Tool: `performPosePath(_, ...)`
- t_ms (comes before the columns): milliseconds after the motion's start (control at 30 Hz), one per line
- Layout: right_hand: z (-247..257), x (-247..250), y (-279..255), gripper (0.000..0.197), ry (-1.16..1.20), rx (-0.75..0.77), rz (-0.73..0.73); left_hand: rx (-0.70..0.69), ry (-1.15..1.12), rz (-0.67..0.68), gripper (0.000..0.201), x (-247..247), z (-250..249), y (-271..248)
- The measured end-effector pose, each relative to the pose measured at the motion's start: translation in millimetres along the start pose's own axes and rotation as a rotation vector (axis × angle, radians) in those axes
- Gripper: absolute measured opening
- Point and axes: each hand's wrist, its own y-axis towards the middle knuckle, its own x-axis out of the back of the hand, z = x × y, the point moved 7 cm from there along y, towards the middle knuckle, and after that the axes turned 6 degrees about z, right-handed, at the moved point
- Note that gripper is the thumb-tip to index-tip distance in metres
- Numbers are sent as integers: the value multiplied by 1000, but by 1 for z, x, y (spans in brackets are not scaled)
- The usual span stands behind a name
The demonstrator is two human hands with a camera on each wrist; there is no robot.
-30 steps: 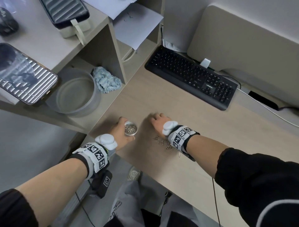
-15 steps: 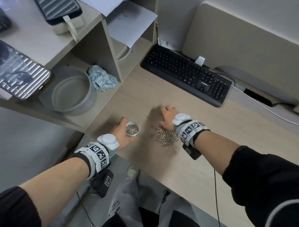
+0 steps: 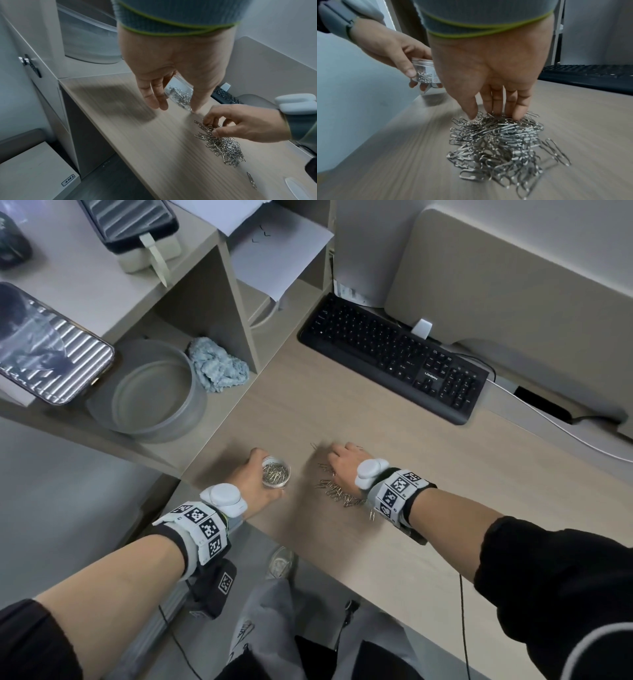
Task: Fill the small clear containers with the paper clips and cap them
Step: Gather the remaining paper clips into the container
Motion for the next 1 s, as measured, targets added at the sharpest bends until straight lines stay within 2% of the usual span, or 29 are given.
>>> performPosePath(133,-13,-1,-12,31,47,-18,-19,-18,-1,9,63,-4,-6,2)
performPosePath(267,-5,17,4,46,37,-7,-95,-18,8,9,67,-8,-6,3)
performPosePath(333,7,20,12,55,29,19,-84,-16,8,11,67,-9,-4,3)
performPosePath(433,22,13,13,54,-33,80,-30,-9,14,4,65,-7,-2,2)
performPosePath(567,4,-1,-9,50,-41,64,-22,-26,7,0,60,-5,-6,3)
performPosePath(667,-12,-15,-31,63,26,58,13,-47,3,2,59,-8,-14,5)
performPosePath(800,-42,-6,-48,71,175,-46,-97,-59,22,20,61,-13,-25,9)
performPosePath(900,-68,-6,-47,93,220,-178,-58,-71,33,42,61,-20,-32,11)
performPosePath(1000,-61,-10,-38,99,124,-168,-4,-68,47,42,59,-25,-34,11)
